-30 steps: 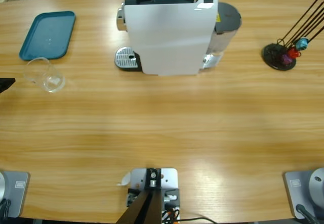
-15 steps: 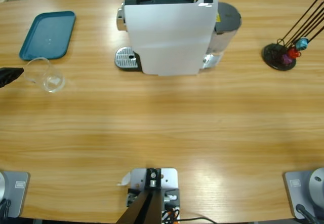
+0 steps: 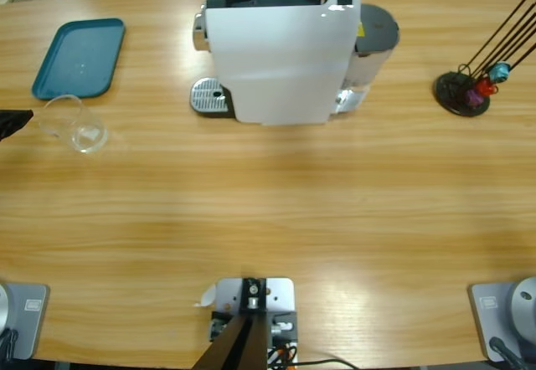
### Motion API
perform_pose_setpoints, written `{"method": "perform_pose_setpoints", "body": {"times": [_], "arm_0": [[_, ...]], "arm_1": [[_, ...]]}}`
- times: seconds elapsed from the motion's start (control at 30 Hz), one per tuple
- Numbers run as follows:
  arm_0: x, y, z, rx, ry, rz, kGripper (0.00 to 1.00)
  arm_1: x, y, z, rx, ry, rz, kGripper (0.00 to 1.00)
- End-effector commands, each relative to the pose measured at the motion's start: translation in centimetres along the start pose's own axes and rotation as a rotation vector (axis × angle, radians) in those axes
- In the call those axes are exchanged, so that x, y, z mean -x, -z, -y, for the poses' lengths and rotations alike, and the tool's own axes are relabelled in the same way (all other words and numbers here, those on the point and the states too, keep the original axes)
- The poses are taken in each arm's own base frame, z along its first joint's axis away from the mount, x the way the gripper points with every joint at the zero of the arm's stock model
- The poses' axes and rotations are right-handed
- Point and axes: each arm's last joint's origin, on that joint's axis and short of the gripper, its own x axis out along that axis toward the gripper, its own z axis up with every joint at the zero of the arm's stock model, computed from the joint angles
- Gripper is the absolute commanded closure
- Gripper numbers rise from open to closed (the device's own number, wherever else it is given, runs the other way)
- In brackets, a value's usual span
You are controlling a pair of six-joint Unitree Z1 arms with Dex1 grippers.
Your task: Pour coffee
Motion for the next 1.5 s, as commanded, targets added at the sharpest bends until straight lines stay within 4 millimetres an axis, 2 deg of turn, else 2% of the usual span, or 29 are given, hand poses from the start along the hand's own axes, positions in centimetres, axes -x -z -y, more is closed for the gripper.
{"method": "perform_pose_setpoints", "body": {"times": [0.03,0.23,0.33,0.5,0.77,0.9,1.0,1.17,1.5], "arm_0": [[-0.3,1.3,0.1,-0.021,-0.005,-0.029,0.055],[-0.6,1.5,0.2,-0.026,-0.003,-0.043,0.08],[-0.7,1.6,0.2,-0.028,-0.003,-0.042,0.11],[-0.7,1.7,0.2,-0.028,-0.004,-0.046,0.11],[-0.9,1.7,0.2,-0.029,-0.002,-0.051,0.108],[-0.9,1.7,0.2,-0.029,-0.003,-0.052,0.107],[-0.9,1.7,0.2,-0.029,-0.003,-0.051,0.105],[-1.0,1.7,0.3,-0.029,-0.001,-0.054,0.105],[-1.1,1.7,0.3,-0.03,0.0,-0.062,0.105]], "arm_1": [[-3.9,2.9,-2.2,0.075,-0.012,-0.022,1.0],[-7.7,1.8,-4.1,0.252,0.101,0.008,1.0],[-9.1,1.3,-5.0,0.284,0.131,0.017,1.0],[-9.9,0.8,-6.4,0.306,0.155,0.028,1.0],[-10.5,0.2,-6.9,0.336,0.183,0.045,1.0],[-11.1,0.6,-8.6,0.345,0.151,0.046,1.0],[-12.1,1.4,-11.0,0.356,0.115,0.036,1.0],[-13.6,2.6,-13.1,0.358,0.075,0.01,1.0],[-17.2,5.8,-15.3,0.389,0.06,-0.073,1.0]]}}
